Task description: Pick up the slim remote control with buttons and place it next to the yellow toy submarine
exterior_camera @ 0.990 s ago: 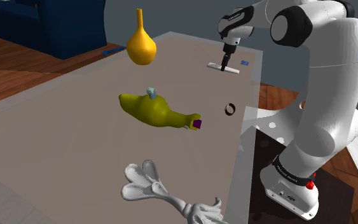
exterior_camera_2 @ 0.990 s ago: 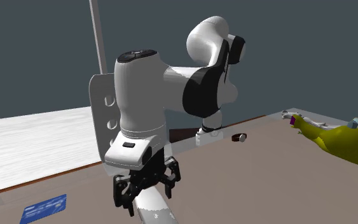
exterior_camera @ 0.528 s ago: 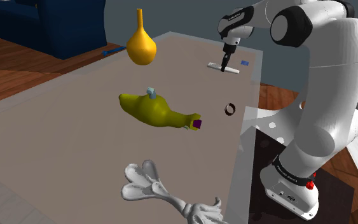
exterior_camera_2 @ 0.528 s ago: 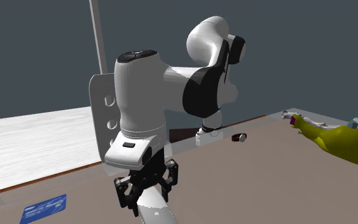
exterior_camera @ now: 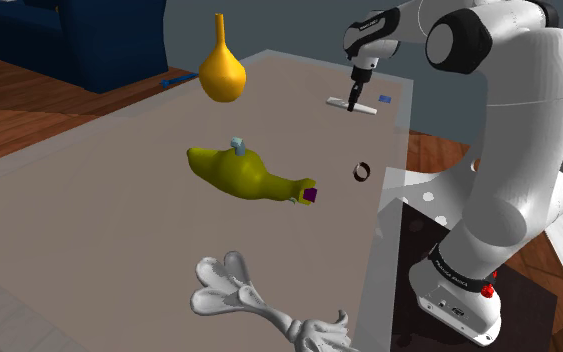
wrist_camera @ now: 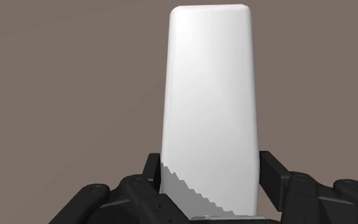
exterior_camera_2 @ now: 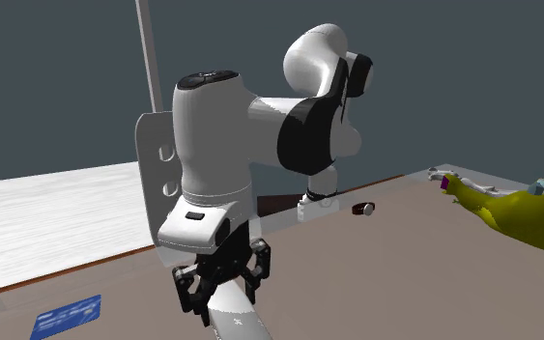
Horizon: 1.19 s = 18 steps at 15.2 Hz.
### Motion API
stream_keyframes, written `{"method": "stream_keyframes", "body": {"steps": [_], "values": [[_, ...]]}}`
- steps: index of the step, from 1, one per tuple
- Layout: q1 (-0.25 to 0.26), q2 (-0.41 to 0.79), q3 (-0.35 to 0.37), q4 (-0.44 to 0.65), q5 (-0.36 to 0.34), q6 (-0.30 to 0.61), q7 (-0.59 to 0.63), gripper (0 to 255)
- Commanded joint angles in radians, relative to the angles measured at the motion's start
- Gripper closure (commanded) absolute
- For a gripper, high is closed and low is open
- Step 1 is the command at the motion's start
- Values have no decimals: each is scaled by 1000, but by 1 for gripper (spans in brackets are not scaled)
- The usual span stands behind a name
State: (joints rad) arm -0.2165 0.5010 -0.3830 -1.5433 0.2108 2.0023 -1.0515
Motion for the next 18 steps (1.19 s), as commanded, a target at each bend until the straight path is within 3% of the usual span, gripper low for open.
{"method": "stream_keyframes", "body": {"steps": [1, 18], "values": [[1, -10, -2, 11, -4, -20, 3, 255], [-8, -48, -15, 185, -26, -228, 22, 255]]}}
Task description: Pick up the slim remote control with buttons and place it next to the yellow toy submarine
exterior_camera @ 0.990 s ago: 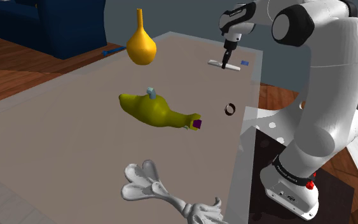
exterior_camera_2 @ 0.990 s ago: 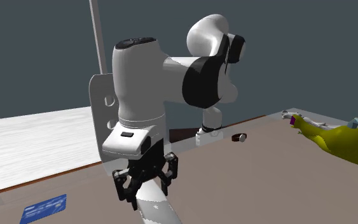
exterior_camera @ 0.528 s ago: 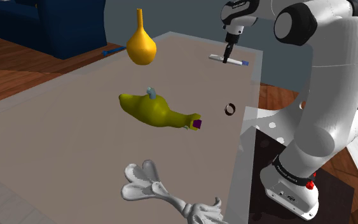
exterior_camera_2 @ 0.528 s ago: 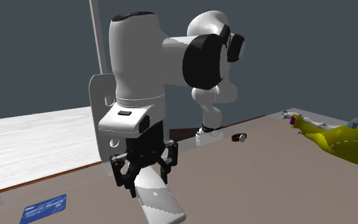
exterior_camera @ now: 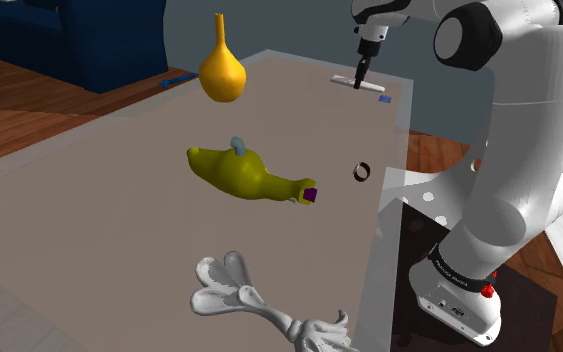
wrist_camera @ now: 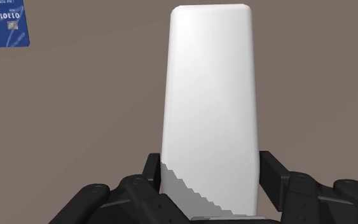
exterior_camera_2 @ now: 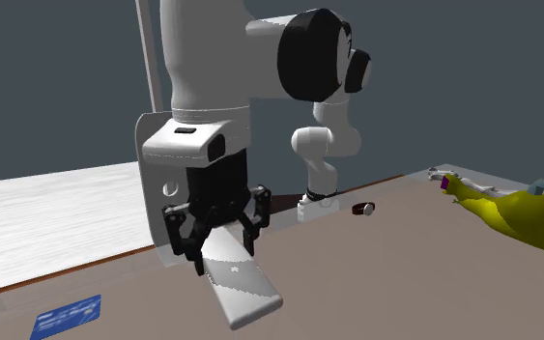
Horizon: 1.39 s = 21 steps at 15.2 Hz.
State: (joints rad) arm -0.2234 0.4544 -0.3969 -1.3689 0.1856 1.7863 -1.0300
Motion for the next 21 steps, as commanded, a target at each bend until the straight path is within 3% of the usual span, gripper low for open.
{"method": "stream_keyframes", "body": {"steps": [1, 12, 21], "values": [[-2, -2, -1, 24, -1, -26, 2, 255], [-26, 20, -3, 207, 4, -186, 9, 255], [-70, 84, 2, 436, 26, -350, 15, 255]]}}
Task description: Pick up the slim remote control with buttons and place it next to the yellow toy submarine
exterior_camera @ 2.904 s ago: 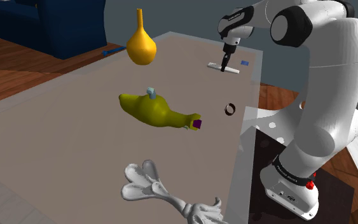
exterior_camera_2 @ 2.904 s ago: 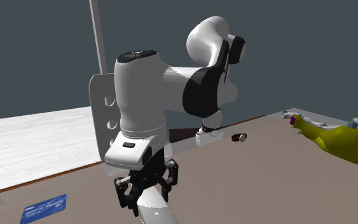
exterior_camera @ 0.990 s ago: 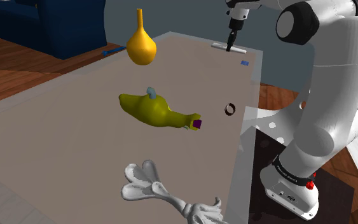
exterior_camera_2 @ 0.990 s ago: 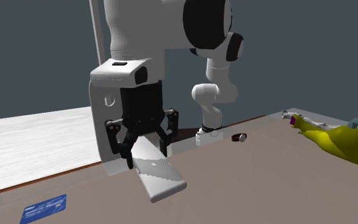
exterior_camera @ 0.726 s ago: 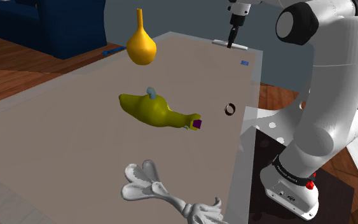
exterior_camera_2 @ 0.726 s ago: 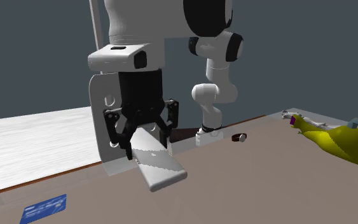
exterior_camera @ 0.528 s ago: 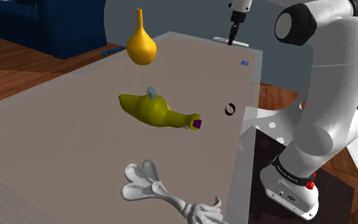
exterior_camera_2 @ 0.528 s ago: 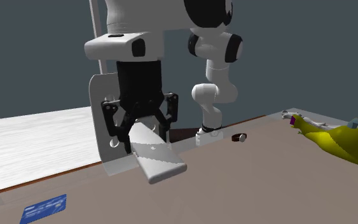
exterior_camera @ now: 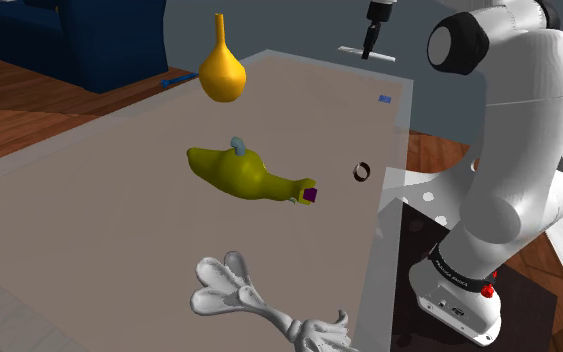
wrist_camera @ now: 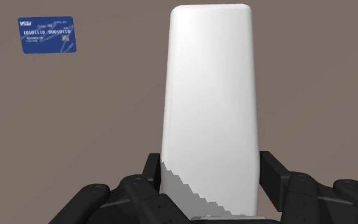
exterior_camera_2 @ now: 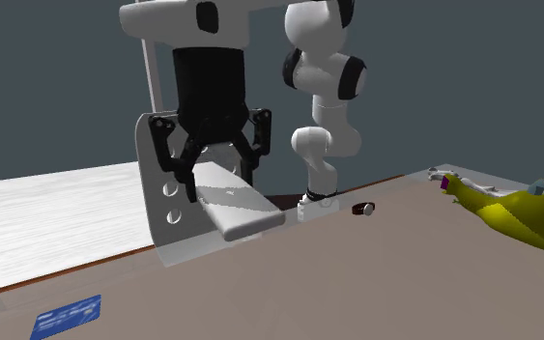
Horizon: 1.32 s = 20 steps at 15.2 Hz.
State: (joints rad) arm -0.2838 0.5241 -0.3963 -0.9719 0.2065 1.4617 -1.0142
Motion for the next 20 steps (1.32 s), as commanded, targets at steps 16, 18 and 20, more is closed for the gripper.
{"method": "stream_keyframes", "body": {"steps": [16, 18, 20], "values": [[307, -560, 87, -727, -206, 203, 322, 255], [329, -611, 113, -784, -220, 212, 372, 255], [349, -658, 141, -834, -229, 217, 422, 255]]}}
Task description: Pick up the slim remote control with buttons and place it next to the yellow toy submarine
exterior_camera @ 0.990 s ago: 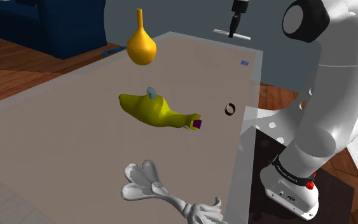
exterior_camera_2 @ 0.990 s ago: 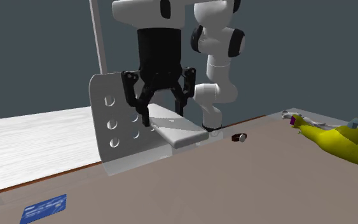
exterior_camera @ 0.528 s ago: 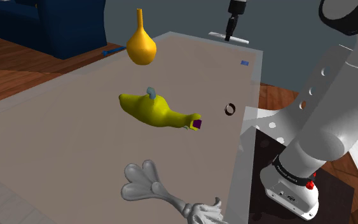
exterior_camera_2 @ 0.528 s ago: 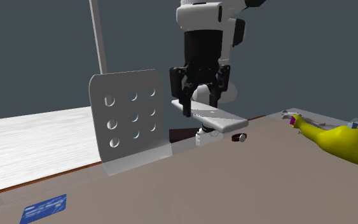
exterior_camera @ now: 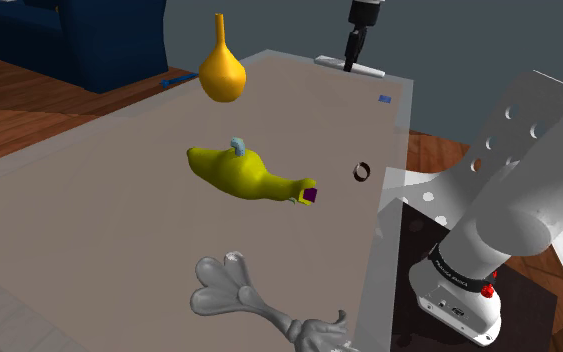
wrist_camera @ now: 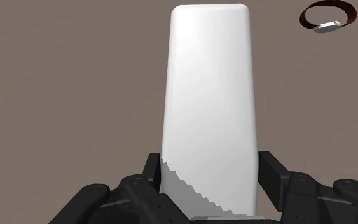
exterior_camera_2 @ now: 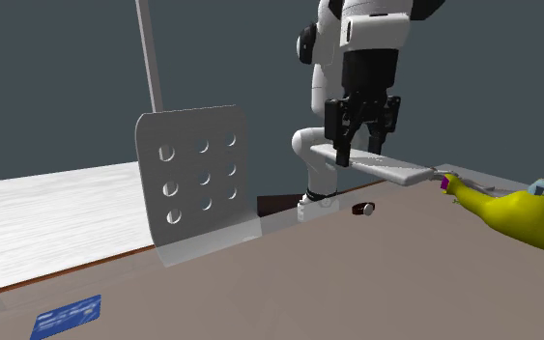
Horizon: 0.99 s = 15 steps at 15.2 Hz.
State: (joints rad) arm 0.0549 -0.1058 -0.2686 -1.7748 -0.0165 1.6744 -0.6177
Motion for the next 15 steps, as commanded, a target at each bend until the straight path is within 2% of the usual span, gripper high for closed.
{"method": "stream_keyframes", "body": {"steps": [1, 8, 15], "values": [[19, -49, 27, -55, -10, 7, 51, 255], [81, -172, 134, -183, -10, 12, 222, 255], [143, -245, 248, -255, 19, 11, 390, 255]]}}
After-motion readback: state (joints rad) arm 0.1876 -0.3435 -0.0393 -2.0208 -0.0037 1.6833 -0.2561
